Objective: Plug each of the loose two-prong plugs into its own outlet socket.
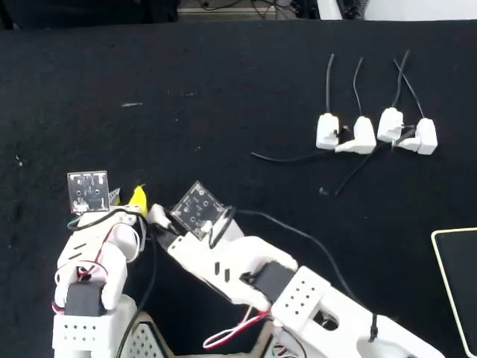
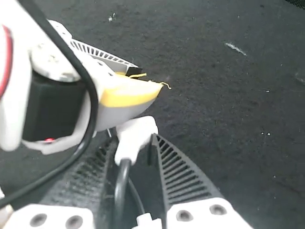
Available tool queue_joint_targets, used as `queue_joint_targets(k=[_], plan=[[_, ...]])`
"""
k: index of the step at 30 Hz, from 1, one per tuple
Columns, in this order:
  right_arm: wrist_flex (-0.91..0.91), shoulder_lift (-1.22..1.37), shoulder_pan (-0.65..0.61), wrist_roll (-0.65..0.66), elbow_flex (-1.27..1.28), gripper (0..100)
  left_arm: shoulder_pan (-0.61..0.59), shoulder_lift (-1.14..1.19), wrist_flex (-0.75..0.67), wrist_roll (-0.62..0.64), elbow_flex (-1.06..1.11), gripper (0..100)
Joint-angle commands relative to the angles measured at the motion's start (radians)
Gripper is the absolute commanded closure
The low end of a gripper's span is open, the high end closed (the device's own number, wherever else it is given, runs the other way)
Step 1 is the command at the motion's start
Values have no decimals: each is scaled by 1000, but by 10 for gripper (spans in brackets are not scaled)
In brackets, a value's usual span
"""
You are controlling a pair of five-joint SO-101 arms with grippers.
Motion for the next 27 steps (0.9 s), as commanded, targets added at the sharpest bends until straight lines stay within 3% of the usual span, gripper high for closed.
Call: queue_joint_targets(k=[1, 24, 27], plan=[[-8, -68, 25, -2, -28, 988, 21, 5, -6, -8, 4, 870], [-15, -68, 18, 11, 2, 988, 25, 5, -5, 0, -41, 870], [-15, -68, 17, 32, 2, 988, 82, 5, 2, -5, -51, 870]])
